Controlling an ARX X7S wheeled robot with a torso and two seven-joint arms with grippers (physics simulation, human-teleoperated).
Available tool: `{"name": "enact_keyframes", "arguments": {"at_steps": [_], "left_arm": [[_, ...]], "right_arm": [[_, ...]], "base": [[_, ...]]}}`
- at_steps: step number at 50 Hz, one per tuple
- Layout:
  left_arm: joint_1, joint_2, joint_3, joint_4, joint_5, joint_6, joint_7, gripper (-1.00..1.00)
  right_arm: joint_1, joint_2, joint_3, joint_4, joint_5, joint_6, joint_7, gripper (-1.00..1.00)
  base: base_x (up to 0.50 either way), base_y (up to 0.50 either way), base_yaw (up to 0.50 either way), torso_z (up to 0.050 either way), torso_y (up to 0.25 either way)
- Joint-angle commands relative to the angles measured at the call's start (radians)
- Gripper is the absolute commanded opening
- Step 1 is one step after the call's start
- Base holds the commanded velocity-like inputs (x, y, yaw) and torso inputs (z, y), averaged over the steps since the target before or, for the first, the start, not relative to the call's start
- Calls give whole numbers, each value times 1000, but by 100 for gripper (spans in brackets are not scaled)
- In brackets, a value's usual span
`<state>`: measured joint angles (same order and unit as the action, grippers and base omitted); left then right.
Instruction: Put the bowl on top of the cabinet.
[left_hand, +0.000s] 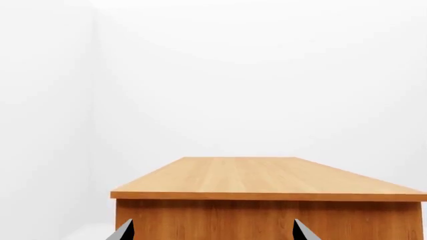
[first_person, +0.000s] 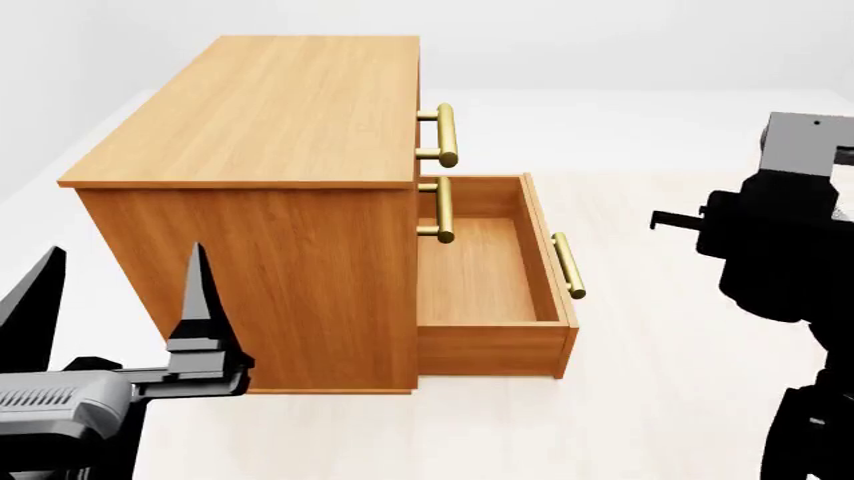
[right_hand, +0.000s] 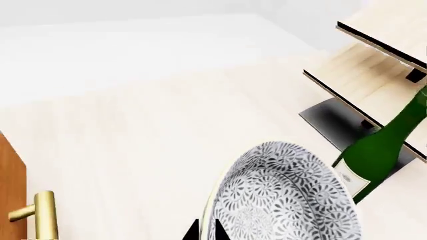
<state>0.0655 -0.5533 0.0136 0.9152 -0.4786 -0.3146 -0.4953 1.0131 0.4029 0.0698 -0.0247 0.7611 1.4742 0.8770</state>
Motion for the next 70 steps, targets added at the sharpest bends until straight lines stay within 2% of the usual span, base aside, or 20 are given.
{"name": "enact_keyframes", "arguments": {"at_steps": [1,11,27,35,48,53,60,65,70], "left_arm": [[3,-3,0,0,-3,5,-2,100],[-4,-10,-6,5,-18,-3,-9,100],[3,-16,-14,11,-29,4,-14,100],[3,-19,-10,15,-32,4,-17,100],[5,-18,-3,11,-30,13,-18,100],[7,-20,-10,8,-38,17,-19,100],[9,-18,0,7,-32,23,-17,100],[7,-22,-1,12,-40,20,-19,100],[2,-25,-7,13,-54,16,-24,100]], "right_arm": [[254,-40,-115,87,-7,26,-15,-100],[411,-92,-273,213,-32,-31,-89,-100],[632,-222,-427,415,-64,-97,-196,-100],[698,-281,-477,480,-75,-124,-227,-100],[817,-399,-650,714,-117,-259,-343,-100],[863,-402,-793,764,36,-322,-296,-100],[1005,-403,-1248,893,491,-545,-246,-100],[1066,-403,-1521,884,766,-658,-257,-100],[1088,-403,-1625,833,867,-696,-274,-100]], "base": [[0,0,0,0,0],[0,0,0,0,0],[0,0,0,0,1],[0,0,0,0,0],[0,0,0,0,1],[0,0,0,0,0],[0,0,0,0,1],[0,0,0,0,0],[0,0,0,0,0]]}}
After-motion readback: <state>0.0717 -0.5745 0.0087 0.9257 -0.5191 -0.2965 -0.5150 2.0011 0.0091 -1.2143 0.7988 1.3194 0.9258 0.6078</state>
